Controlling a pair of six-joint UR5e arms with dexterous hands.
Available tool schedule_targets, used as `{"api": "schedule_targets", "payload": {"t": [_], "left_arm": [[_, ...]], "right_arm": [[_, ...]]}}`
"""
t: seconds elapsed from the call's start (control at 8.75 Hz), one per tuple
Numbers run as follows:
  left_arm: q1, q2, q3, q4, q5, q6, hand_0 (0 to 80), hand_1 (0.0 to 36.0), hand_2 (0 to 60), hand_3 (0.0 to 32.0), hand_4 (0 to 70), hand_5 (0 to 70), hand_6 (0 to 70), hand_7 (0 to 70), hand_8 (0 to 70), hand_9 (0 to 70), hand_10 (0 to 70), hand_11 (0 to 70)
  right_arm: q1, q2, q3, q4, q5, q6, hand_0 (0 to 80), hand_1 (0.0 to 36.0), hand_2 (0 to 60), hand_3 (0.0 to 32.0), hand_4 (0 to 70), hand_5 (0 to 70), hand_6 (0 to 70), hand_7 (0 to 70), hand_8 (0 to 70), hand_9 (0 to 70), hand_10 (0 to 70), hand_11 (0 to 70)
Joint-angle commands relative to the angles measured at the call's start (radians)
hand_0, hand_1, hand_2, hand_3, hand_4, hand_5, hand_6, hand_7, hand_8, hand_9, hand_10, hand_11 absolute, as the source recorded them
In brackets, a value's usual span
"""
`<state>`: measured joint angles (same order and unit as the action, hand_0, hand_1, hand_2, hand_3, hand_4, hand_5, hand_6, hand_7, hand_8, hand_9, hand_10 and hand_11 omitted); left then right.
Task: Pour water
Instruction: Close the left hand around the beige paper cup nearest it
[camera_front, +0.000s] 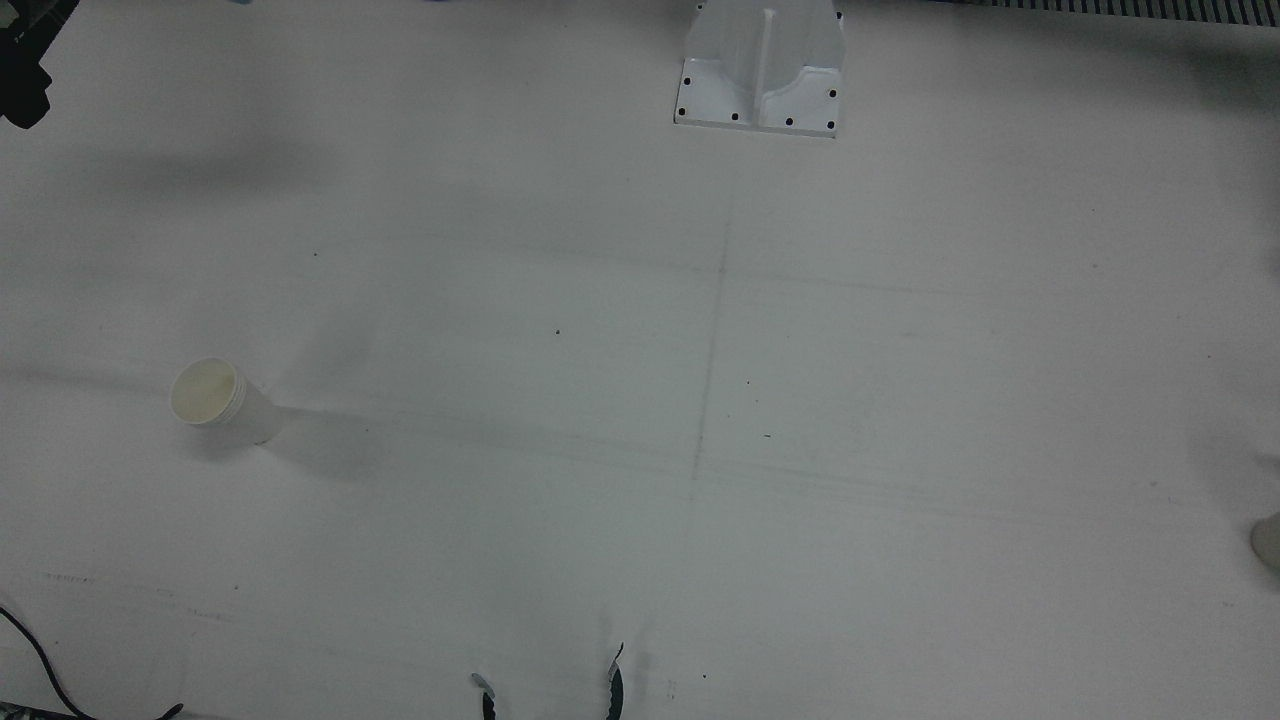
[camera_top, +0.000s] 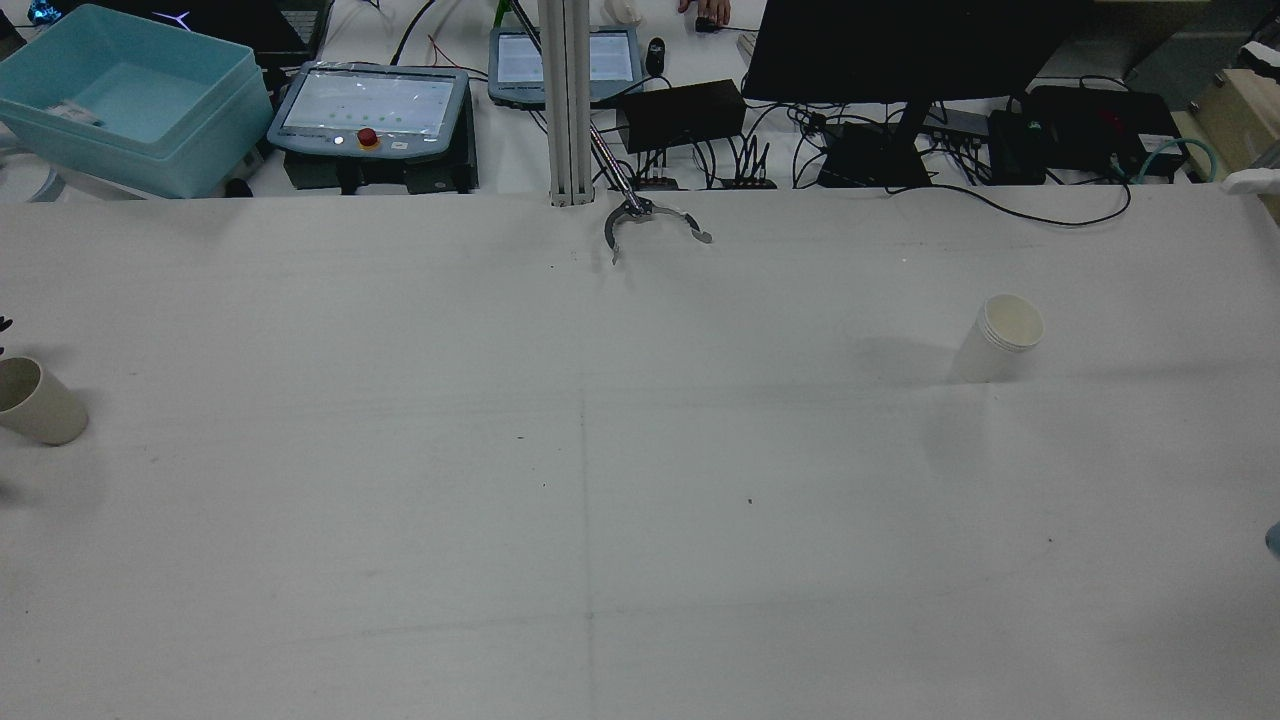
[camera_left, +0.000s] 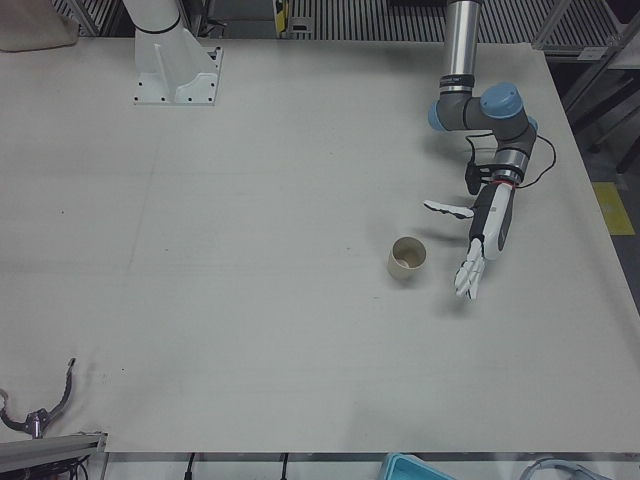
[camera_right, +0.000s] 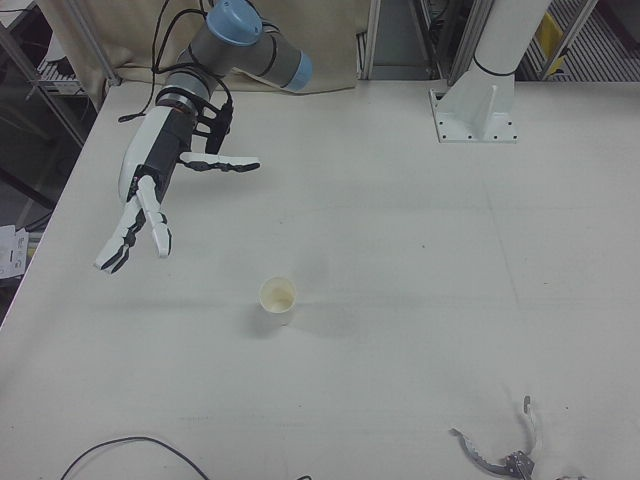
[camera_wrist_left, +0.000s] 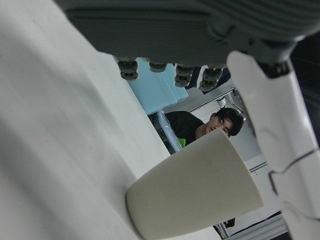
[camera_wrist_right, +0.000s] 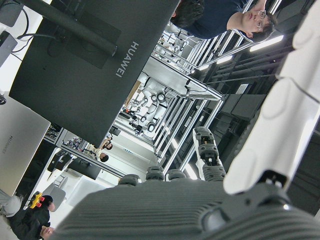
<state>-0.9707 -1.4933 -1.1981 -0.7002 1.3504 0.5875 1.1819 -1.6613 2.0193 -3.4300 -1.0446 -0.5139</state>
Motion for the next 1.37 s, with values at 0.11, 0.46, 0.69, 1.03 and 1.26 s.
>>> {"api": "schedule_targets", "payload": {"t": [0.11,0.46,0.69,1.03,1.26], "left_arm": [[0.029,-0.041,0.005,0.001,-0.024,0.0,52.6,13.4,0.0,2.8,10.0,8.4,0.0,14.3,0.0,1.4,4.6,8.8],[0.056,-0.061,0.002,0.004,-0.024,0.0,53.7,14.4,0.0,2.0,10.7,10.6,0.0,15.3,0.0,1.6,4.5,8.6],[0.056,-0.064,0.002,0.007,-0.024,-0.002,56.9,17.5,0.0,1.0,11.5,11.3,0.0,16.0,0.0,1.8,4.6,9.2],[0.056,-0.062,0.002,0.013,-0.024,-0.003,64.0,23.0,0.0,0.0,13.2,17.9,0.0,14.7,0.0,1.5,4.7,9.8],[0.056,-0.062,0.002,0.013,-0.022,-0.011,63.0,22.2,0.0,0.0,17.3,24.4,0.0,13.3,0.0,1.2,4.4,9.1]], "right_arm": [[-0.004,0.0,-0.004,0.0,0.002,-0.006,50.5,7.4,0.0,0.0,9.4,2.7,0.0,0.0,2.9,3.7,0.0,0.0],[-0.005,0.003,-0.005,0.0,0.002,-0.009,50.2,7.1,0.0,0.0,9.6,2.8,0.0,0.0,3.0,3.9,0.0,0.0],[-0.005,0.003,-0.007,0.0,0.002,-0.009,49.9,7.0,0.0,0.0,9.6,2.7,0.0,0.0,3.2,4.2,0.0,0.0],[-0.005,0.003,-0.008,0.002,0.002,-0.014,49.9,6.8,0.0,0.0,9.7,2.7,0.0,0.0,3.4,4.4,0.0,0.0],[-0.01,0.003,-0.008,0.0,0.002,-0.021,49.8,6.8,0.0,0.0,9.7,2.9,0.0,0.0,3.5,4.6,0.0,0.0]]}}
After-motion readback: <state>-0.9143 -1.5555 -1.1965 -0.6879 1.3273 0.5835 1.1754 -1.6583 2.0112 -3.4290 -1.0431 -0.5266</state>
